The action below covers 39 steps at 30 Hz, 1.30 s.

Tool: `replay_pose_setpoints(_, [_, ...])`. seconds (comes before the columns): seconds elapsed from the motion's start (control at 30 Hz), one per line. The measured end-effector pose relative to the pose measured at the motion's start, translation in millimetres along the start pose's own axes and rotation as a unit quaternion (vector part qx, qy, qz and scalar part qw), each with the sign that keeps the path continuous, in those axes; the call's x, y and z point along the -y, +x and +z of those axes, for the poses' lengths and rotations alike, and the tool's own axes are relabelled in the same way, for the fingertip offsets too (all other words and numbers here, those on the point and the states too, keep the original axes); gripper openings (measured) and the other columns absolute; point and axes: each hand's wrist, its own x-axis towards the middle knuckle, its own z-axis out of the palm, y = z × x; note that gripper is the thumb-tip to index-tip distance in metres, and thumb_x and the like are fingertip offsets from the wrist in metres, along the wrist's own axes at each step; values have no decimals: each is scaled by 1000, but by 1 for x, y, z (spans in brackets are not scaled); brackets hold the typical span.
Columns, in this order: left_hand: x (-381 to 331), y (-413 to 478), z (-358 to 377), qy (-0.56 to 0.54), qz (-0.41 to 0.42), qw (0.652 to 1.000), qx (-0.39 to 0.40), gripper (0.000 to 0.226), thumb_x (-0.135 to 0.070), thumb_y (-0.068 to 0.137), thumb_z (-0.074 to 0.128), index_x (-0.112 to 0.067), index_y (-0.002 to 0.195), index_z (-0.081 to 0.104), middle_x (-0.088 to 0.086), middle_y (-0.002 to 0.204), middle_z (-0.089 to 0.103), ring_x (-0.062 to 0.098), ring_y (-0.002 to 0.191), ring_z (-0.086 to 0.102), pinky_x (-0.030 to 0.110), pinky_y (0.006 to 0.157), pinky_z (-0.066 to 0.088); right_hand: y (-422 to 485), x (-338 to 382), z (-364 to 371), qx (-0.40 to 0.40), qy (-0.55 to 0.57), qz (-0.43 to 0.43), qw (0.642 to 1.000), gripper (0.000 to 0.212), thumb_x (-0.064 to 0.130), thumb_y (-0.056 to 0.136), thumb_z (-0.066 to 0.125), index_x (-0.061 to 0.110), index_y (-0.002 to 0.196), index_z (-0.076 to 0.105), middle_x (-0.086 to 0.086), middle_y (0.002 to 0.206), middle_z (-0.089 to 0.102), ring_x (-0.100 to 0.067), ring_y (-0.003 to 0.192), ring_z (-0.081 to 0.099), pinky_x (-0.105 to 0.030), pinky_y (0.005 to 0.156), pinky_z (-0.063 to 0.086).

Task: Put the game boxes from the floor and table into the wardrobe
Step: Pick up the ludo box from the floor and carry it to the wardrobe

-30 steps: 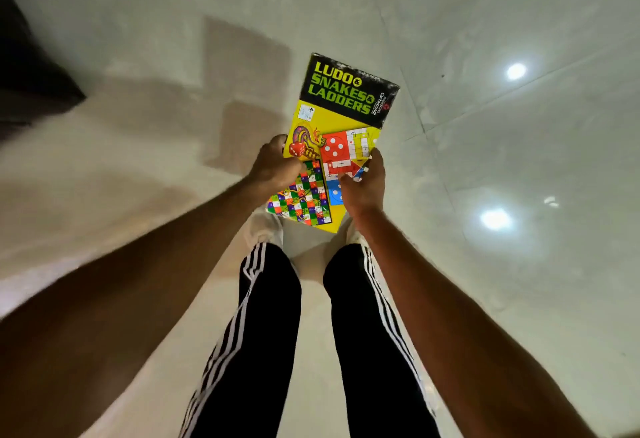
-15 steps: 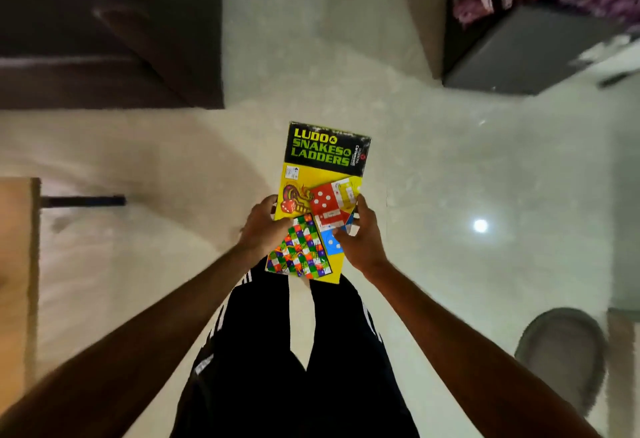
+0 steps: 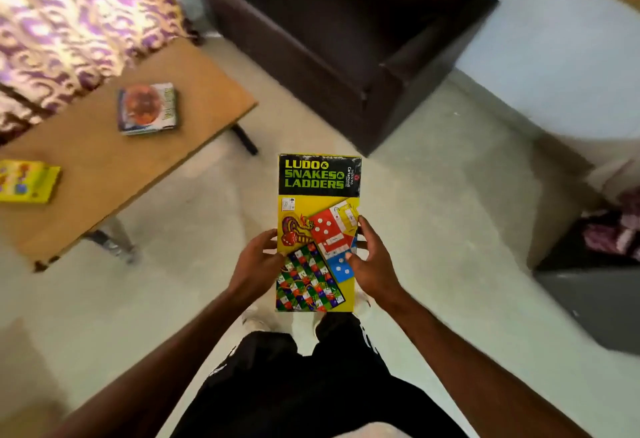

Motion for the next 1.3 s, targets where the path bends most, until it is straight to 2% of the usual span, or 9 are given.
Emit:
replay_pose_setpoints(0.1, [36,-24,-59,-42,0,997,-57,38,-20,93,64,-20,130,57,6,115,65,14,90,67,21,61,52,1,39,57,47,-18,-36,998,66,3,91,61,21,149,34,-2,143,50,-16,122,54,-47,98,54])
replay_pose_setpoints(0.2, [80,-57,-124,-70,-6,989,-133,41,-19,93,63,-20,134,54,6,116,65,9,87,66,19,61,51,-8,79,132,113,-37,-88,989,60,3,91,60,24,143,41,5,134,54,-14,119,55,-47,97,54])
replay_pose_setpoints(0.33, [134,-97,-189,-125,-49,965,-226,51,-17,92,64,-21,140,47,7,113,66,11,87,67,20,60,52,-29,122,221,190,-75,-125,971,63,4,92,60,28,147,38,8,136,52,-10,119,53,-30,86,58])
replay_pose_setpoints(0.43, [167,-125,-232,-168,-75,936,-299,52,-18,92,65,-22,140,46,7,112,66,14,90,67,24,63,53,-42,153,286,271,-94,-143,947,62,4,93,60,28,146,39,7,134,50,-14,119,52,-39,82,62])
replay_pose_setpoints(0.7, [260,-175,-355,-302,-130,832,-447,42,-12,89,67,-20,127,52,5,112,65,16,92,67,30,67,54,-70,222,485,422,-170,-211,865,63,-4,91,54,25,145,42,5,132,55,-15,113,57,-31,78,60])
replay_pose_setpoints(0.9, [315,-188,-461,-350,-179,763,-513,41,-2,86,63,-25,118,53,0,108,65,11,90,65,31,67,53,-92,269,631,497,-201,-230,813,65,-4,89,55,32,143,43,5,135,55,-18,117,56,-38,85,59])
replay_pose_setpoints(1.03, [357,-203,-534,-379,-191,707,-566,37,-2,84,68,-21,115,58,-4,98,66,11,83,65,27,65,51,-107,301,732,549,-244,-255,758,67,1,90,57,35,145,39,4,138,55,-18,118,56,-48,85,60])
replay_pose_setpoints(1.2, [412,-225,-614,-413,-195,637,-621,33,-10,81,76,-21,110,64,-6,96,69,9,83,66,26,68,52,-138,339,857,599,-280,-279,696,69,0,85,53,37,142,43,6,138,53,-20,116,58,-43,82,61])
replay_pose_setpoints(1.3, [455,-240,-667,-445,-196,601,-634,39,-10,80,76,-18,116,65,0,102,71,20,90,70,43,79,59,-166,359,937,616,-278,-286,679,67,1,85,52,32,143,43,4,137,51,-18,116,58,-39,80,62])
